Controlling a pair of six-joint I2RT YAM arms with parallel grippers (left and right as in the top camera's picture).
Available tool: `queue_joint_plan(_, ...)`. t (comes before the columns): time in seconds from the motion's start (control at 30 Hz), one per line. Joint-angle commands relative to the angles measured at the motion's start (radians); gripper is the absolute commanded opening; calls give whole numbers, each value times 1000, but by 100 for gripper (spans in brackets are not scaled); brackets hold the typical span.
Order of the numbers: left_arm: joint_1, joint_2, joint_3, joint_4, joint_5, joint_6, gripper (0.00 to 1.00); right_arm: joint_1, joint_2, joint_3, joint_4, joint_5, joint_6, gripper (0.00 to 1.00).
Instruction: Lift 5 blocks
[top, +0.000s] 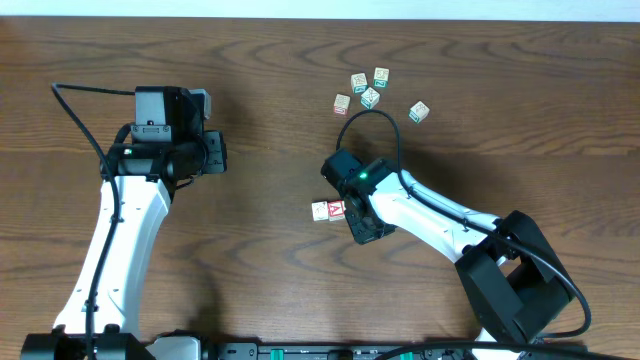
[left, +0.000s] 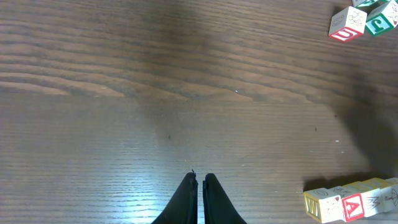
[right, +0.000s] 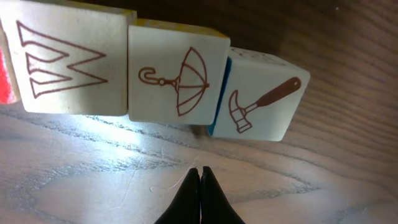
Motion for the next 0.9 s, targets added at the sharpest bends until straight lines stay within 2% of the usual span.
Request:
queue_joint_plan(0.0,-2,6,-4,0,5,-1,7,-12,-17,-5,-3,31,27,1)
queue_joint_plan(0.27,-2,6,-4,0,5,3,7,-43,-17,-5,-19,32,77,1)
queue_joint_plan(0.87,-2,6,-4,0,5,3,8,-62,-17,-5,29,27,74,1)
